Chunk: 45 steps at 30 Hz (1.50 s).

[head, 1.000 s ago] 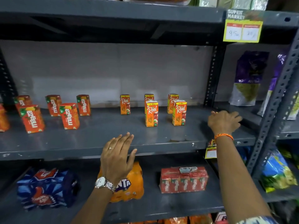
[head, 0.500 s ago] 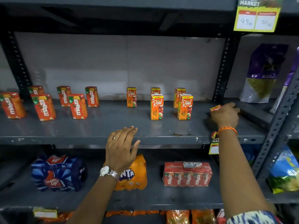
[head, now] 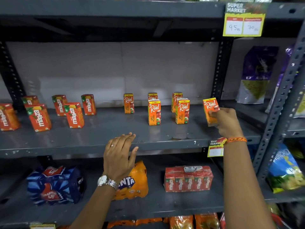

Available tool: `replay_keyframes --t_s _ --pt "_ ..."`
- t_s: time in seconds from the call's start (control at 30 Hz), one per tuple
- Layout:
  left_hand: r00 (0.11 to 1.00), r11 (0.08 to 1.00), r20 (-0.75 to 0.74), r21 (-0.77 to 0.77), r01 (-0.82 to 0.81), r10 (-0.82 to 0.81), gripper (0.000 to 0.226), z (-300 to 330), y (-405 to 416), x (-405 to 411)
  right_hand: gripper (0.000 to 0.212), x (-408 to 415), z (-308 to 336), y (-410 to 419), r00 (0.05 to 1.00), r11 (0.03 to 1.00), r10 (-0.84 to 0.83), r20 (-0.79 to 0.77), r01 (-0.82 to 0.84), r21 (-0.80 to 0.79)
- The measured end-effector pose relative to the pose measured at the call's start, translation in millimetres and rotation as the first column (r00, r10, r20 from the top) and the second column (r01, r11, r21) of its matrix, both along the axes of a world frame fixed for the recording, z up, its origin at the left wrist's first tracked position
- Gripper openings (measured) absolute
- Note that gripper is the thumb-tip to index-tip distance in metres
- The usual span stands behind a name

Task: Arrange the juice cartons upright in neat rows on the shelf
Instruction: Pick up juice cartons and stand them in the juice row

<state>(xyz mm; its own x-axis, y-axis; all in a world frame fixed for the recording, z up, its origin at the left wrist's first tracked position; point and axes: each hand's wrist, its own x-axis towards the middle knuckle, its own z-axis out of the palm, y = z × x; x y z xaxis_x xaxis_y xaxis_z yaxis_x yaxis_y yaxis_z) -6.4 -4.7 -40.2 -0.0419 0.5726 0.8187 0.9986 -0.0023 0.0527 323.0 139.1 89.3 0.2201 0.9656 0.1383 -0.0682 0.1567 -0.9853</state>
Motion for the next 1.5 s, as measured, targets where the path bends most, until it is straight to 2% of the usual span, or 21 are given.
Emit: replay_keyframes --t_s 0.07,0.13,0.3,0.37,0.47,0.6,0.73,1.07,1.17,1.23,1.33,1.4,1.5 --pt "1.0 1.0 0.006 -0.001 0.005 -0.005 0.051 0 -1 1 0.026 1 3 -7 0.988 0.996 0.088 -0.124 -0.089 -0.001" --pt "1.0 1.0 0.013 -0.003 0.007 -0.007 0.05 1 -2 1 0.03 -3 5 -15 0.976 0.986 0.168 -0.14 -0.164 0.041" --pt "0.998 0.999 -0.029 -0.008 0.047 -0.047 0.046 6 -7 -6 0.046 -35 10 -33 0.914 0.91 0.399 -0.076 -0.385 0.155" --pt "1.0 1.0 0.001 0.006 0.027 -0.027 0.044 8 -12 -13 0.048 -62 12 -38 0.892 0.879 0.451 -0.007 -0.443 0.174" --pt "0.997 0.999 0.067 0.015 -0.036 0.035 0.046 6 -22 -30 0.041 -111 14 -45 0.89 0.869 0.443 0.109 -0.457 0.189" --pt "0.997 0.998 -0.067 -0.058 -0.033 0.029 0.053 3 -32 -47 0.042 -172 12 -47 0.863 0.849 0.474 0.174 -0.5 0.173" --pt "0.999 0.998 -0.047 -0.059 -0.018 0.015 0.052 5 -32 -45 0.036 -219 8 -42 0.831 0.849 0.447 0.33 -0.511 0.137" --pt "1.0 0.999 0.007 -0.05 0.007 -0.006 0.051 8 -34 -40 0.037 -262 -6 -19 0.76 0.872 0.398 0.513 -0.488 0.047" --pt "0.996 1.0 0.084 -0.026 -0.009 0.011 0.044 19 -37 -33 0.04 -261 -8 -19 0.741 0.874 0.376 0.556 -0.483 0.053" --pt "0.987 0.998 0.153 -0.021 -0.055 0.057 0.033 37 -36 -29 0.05 -256 -7 -24 0.682 0.866 0.355 0.639 -0.497 0.049" --pt "0.947 0.992 0.31 -0.115 -0.05 0.084 0.017 69 -25 -38 0.065 -238 -12 -38 0.604 0.846 0.309 0.735 -0.528 0.078" --pt "0.864 0.977 0.5 -0.205 0.049 0.062 0.011 87 -12 -52 0.061 -220 -19 -46 0.693 0.839 0.282 0.663 -0.513 0.179" --pt "0.688 0.923 0.721 -0.317 0.216 0.087 0.044 102 15 -68 0.05 -190 -24 -52 0.848 0.865 0.114 0.517 -0.34 0.368"
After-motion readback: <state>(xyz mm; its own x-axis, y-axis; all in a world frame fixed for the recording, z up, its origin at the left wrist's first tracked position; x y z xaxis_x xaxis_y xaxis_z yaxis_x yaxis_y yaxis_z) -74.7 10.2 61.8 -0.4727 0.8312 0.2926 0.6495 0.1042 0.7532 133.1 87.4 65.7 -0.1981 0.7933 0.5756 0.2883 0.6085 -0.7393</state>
